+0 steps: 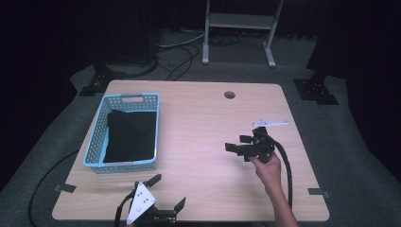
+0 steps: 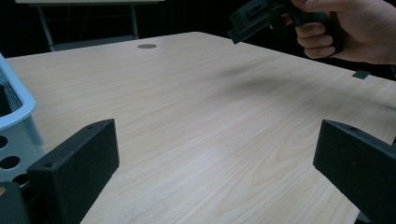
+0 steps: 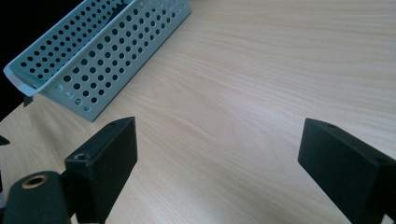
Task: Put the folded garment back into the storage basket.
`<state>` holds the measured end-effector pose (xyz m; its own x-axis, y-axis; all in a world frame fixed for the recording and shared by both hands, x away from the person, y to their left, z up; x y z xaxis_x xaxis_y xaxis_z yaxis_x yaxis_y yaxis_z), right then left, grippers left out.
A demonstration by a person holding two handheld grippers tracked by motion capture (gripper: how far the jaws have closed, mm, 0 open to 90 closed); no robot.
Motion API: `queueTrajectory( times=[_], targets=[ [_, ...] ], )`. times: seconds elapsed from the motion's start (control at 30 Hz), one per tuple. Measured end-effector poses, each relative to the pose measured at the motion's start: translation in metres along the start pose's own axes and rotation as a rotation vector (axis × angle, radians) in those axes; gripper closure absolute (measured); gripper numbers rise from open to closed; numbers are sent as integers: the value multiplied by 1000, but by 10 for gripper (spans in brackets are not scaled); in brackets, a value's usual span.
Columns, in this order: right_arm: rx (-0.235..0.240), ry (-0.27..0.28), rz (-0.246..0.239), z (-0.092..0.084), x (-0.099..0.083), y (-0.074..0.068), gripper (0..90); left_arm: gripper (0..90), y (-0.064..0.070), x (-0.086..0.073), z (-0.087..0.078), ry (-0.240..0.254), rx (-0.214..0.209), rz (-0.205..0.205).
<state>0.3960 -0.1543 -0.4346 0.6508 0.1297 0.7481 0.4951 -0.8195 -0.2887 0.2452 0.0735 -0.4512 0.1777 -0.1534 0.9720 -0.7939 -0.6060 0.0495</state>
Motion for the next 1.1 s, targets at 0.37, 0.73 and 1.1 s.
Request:
queueTrajectory(
  times=[0.37,0.73,1.1],
  targets=[
    [-19,-6,-17,-4,-7,4,119,0,-1,0,-1,2,2,-1],
    [-34,2,11,-12,-21,16,119,0,-2,0,-1,2,4,-7],
    [-38,5,17,-17,-29,22,119,0,-2,0,-1,4,4,-9]
  ],
)
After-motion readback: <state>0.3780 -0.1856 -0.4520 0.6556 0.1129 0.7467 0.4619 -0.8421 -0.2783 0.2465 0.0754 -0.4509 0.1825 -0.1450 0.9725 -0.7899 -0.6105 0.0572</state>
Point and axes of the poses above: each handheld gripper's, and its own axes: z roughly forward along the jaws, x roughly out of its top, y roughly to its right, the point moved 9 cm from there along z, roughly forward along the jaws, and after that the axes turned 11 degrees about -x, right-handed, at the moved point
